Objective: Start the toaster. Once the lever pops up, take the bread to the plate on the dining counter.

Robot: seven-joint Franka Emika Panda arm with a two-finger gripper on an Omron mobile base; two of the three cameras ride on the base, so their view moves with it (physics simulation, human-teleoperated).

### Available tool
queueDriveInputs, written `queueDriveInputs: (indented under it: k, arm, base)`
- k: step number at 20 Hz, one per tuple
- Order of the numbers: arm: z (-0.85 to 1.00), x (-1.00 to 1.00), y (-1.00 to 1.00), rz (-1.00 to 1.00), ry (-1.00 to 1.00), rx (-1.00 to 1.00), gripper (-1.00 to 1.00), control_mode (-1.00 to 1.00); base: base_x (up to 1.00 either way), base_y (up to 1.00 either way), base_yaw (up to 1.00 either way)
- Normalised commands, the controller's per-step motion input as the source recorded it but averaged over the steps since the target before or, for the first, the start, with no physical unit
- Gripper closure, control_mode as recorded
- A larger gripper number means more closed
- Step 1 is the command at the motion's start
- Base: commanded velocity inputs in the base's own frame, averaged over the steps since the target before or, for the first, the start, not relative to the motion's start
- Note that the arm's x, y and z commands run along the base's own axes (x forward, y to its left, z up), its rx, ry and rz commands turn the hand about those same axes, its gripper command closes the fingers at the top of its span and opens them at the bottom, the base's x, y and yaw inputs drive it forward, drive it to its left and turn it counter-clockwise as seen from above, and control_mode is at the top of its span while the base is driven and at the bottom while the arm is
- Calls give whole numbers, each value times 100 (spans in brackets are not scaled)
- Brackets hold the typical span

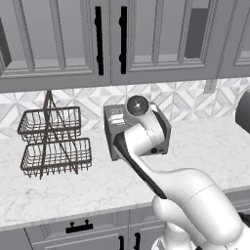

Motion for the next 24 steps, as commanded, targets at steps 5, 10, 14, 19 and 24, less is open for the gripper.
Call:
queueDriveInputs:
  k: [5,10,14,19,24]
  arm:
    - [0,0,0,0,0,0,-100,-100]
    - [0,0,0,0,0,0,-100,-100]
    - [0,0,0,0,0,0,-100,-100]
    - [0,0,0,0,0,0,-100,-100]
    - [0,0,0,0,0,0,-100,-100]
  base:
    - [0,0,0]
    - [0,0,0]
    - [0,0,0]
    - [0,0,0]
    - [0,0,0]
